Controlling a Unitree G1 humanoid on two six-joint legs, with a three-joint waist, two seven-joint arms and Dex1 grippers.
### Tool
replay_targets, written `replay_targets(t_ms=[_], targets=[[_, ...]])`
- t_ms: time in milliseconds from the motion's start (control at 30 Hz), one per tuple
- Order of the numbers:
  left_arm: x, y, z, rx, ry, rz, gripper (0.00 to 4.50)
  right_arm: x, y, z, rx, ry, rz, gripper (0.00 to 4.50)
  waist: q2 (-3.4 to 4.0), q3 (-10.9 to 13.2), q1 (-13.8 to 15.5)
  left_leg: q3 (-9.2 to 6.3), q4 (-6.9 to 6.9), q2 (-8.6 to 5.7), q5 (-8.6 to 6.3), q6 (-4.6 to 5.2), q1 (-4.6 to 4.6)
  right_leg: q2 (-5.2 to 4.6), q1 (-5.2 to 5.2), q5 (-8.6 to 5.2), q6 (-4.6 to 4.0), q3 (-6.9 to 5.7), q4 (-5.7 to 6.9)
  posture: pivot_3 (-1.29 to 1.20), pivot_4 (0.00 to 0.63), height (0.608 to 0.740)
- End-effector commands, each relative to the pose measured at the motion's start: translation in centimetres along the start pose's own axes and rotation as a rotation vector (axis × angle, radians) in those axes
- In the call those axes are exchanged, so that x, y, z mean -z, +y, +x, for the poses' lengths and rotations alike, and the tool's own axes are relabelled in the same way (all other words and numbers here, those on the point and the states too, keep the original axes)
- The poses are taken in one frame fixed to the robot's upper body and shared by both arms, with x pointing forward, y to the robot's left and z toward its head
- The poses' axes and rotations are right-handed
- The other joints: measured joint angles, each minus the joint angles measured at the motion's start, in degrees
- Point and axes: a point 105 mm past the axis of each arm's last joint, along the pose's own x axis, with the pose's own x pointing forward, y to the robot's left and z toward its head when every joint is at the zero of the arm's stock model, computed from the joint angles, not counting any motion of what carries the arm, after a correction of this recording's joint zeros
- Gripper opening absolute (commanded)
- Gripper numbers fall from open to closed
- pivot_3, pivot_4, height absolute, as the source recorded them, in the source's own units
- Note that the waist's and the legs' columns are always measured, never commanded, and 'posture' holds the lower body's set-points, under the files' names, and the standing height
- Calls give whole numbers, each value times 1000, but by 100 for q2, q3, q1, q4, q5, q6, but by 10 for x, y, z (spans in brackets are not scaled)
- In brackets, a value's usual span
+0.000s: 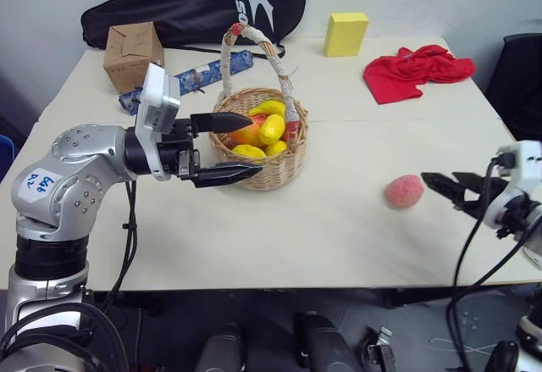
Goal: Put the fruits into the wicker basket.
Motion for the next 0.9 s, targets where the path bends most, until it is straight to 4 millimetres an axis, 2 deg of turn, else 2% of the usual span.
replay_targets(t_ms=[33,300,400,467,567,633,767,800,867,900], targets=[[-12,0,-1,7,-10,54,4500,1,5,7,-5,-33,15,4451,0,0,-1,1,0,-1,0,0,-2,0,-2,0,0,0,0,0,150,740],[-15,2,-4,-5,2,65,4500,35,12,26,-44,39,16,4451,0,0,-2,3,0,-3,-1,2,-2,-1,-4,0,0,-2,-1,0,150,740],[-14,3,-6,-22,10,66,4500,29,13,34,-51,12,-42,3882,0,0,-10,6,0,-4,-1,2,-2,0,-4,0,0,-3,-1,0,150,740],[-14,5,-10,-39,14,66,4500,26,25,36,-122,-8,-67,3154,0,0,-10,7,0,-2,-1,2,-1,1,-4,0,0,-5,0,0,150,740],[-13,8,-17,-79,24,64,4500,21,37,34,-200,-29,-78,2317,0,0,-13,6,-1,0,-1,1,-1,3,-6,0,0,-6,-1,0,150,740],[-12,10,-24,-110,28,61,4500,17,39,34,-221,-36,-89,2031,0,0,-11,7,-1,0,-2,2,-1,1,-6,0,0,-6,-1,0,150,740],[-10,14,-47,-212,48,47,4500,-16,53,39,-301,-130,-92,1954,0,0,-41,12,-1,1,-2,3,0,-1,-8,0,0,-5,0,0,150,740],[-9,15,-54,-238,55,46,4500,-29,60,44,-329,-160,-101,1954,0,0,-46,15,-1,2,-2,3,0,-1,-11,0,0,-6,3,0,150,740],[-9,15,-61,-263,62,44,4500,-44,68,49,-359,-188,-113,1954,0,0,-53,14,-1,6,-3,1,0,0,-13,0,0,-7,3,0,150,740],[-10,15,-66,-281,63,47,4500,-57,80,58,-394,-204,-124,1954,0,1,-47,13,-2,6,-3,1,0,0,-14,-1,-2,-8,3,0,150,740]])
